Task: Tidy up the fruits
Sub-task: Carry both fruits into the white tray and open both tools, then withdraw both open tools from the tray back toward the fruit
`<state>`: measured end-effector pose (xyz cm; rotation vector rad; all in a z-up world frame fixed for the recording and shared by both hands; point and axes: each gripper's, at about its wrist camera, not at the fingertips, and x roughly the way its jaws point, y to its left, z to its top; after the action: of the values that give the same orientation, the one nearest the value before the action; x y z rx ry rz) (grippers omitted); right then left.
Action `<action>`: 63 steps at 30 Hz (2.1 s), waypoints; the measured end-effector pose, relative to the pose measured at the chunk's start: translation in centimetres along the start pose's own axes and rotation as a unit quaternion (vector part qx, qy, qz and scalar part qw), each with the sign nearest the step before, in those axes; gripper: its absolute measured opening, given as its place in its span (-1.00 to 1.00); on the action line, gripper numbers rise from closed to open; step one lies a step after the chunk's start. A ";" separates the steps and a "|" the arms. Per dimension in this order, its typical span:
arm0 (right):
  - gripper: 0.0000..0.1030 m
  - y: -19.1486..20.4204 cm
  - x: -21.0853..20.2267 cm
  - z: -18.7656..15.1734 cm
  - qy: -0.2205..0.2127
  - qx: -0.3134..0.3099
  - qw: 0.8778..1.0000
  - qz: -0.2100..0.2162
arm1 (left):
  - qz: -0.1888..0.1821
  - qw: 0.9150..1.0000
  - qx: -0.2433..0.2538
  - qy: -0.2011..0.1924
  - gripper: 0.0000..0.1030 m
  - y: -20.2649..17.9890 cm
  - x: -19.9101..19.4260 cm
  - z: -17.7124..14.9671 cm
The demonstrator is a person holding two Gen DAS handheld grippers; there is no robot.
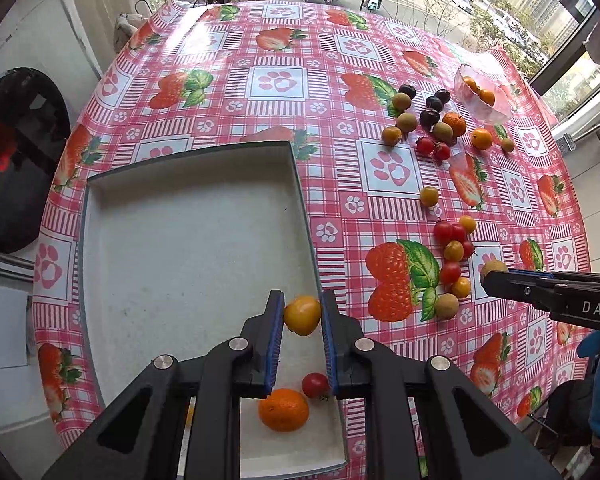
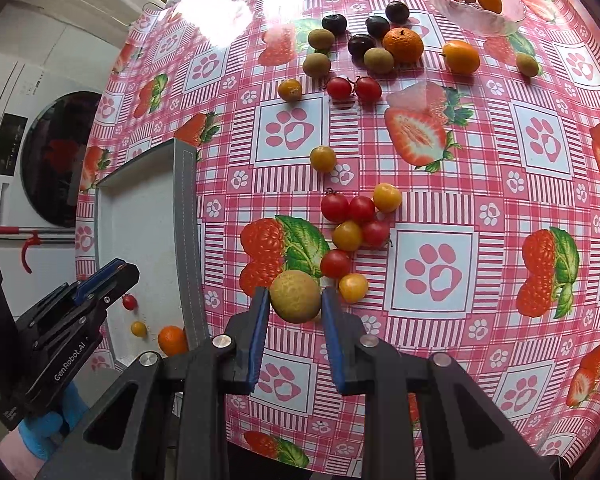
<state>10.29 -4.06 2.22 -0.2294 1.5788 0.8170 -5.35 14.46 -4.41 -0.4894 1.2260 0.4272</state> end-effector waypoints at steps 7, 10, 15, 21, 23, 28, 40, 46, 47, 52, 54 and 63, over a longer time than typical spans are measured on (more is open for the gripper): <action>-0.44 5.4 2.0 -0.3 0.020 -0.051 0.998 0.004 | 0.030 0.999 -0.025 0.008 -0.61 4.4 0.3 -1.8; -0.44 7.9 2.9 -0.1 0.028 -0.076 0.997 0.007 | 0.040 0.999 -0.034 0.012 -0.61 5.9 0.7 -2.2; -0.44 11.4 4.8 0.3 0.043 -0.110 0.993 0.007 | 0.052 0.998 -0.040 0.017 -0.61 7.7 1.4 -2.4; -0.44 14.3 6.7 0.6 0.057 -0.142 0.988 -0.002 | 0.060 0.997 -0.045 0.021 -0.61 9.2 2.4 -2.1; -0.44 14.8 7.2 0.8 0.061 -0.148 0.987 -0.006 | 0.063 0.997 -0.045 0.024 -0.61 9.6 2.8 -1.9; -0.44 15.3 8.8 1.2 0.072 -0.160 0.984 -0.023 | 0.068 0.996 -0.039 0.032 -0.61 10.1 4.0 -1.6; -0.45 16.4 11.9 1.2 0.090 -0.185 0.977 -0.054 | 0.075 0.995 -0.034 0.051 -0.61 10.2 5.9 -2.1; -0.44 17.2 13.2 0.4 0.100 -0.197 0.974 -0.060 | 0.077 0.995 -0.031 0.053 -0.60 9.9 6.2 -2.3; -0.44 17.2 13.4 0.3 0.102 -0.196 0.973 -0.059 | 0.077 0.995 -0.031 0.055 -0.60 9.8 6.3 -2.3; -0.43 17.5 13.9 0.1 0.106 -0.199 0.972 -0.059 | 0.101 0.993 -0.031 0.055 0.38 9.9 6.3 -1.9; -0.40 17.3 13.7 0.0 0.104 -0.196 0.973 -0.054 | 0.113 0.992 -0.037 0.040 0.52 10.2 5.7 -1.8; 0.32 17.4 11.8 -0.1 0.092 -0.187 0.978 -0.024 | 0.116 0.990 -0.065 0.057 0.54 11.4 4.7 -1.3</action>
<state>-2.26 12.19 -2.44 -0.6277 1.5732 1.0777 -11.35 23.34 -10.71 -0.4892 1.3774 0.6872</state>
